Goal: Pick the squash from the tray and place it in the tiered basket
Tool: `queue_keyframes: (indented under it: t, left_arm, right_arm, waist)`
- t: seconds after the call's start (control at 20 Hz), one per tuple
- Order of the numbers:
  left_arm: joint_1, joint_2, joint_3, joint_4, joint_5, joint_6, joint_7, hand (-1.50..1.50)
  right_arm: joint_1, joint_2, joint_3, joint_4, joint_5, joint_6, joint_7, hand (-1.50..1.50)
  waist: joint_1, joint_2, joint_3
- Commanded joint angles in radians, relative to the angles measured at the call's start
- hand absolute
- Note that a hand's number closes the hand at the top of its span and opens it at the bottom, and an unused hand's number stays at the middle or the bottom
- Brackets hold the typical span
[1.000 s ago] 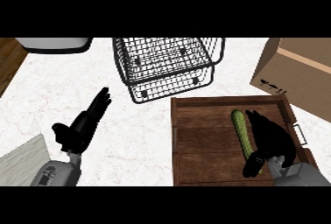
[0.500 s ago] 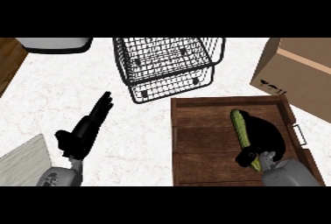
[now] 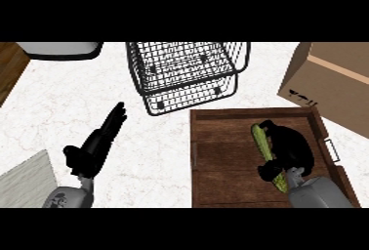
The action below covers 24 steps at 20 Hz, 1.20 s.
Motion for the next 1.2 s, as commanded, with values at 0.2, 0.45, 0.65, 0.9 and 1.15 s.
queue_keyframes:
  t: [0.2, 0.45, 0.65, 0.9, 1.15]
  left_arm:
    - [-0.046, -0.012, -0.016, 0.001, -0.011, -0.01, 0.022, 0.0]
    - [-0.073, -0.019, -0.012, 0.026, -0.008, -0.019, 0.013, 0.0]
    - [-0.03, 0.014, 0.003, 0.017, 0.0, -0.045, -0.018, 0.0]
    - [-0.026, -0.007, -0.012, 0.014, -0.012, -0.029, 0.012, 0.0]
    - [-0.011, -0.001, 0.011, 0.018, -0.005, -0.038, -0.024, 0.0]
  right_arm:
    - [-0.225, -0.281, -0.156, 0.294, -0.101, 0.101, -0.507, 1.5]
    - [-0.367, -0.382, -0.203, 0.532, -0.074, 0.05, -0.781, 1.5]
    - [-0.448, -0.327, -0.322, 0.668, -0.194, 0.002, -0.929, 1.5]
    - [-0.586, -0.265, -0.426, 0.741, -0.343, 0.092, -1.028, 1.5]
    - [-0.777, -0.289, -0.46, 0.816, -0.356, 0.154, -1.064, 1.5]
  waist:
    - [0.056, 0.032, 0.013]
    - [0.071, 0.036, 0.013]
    - [0.064, 0.03, 0.013]
    - [0.056, 0.023, 0.011]
    - [0.04, 0.017, 0.009]
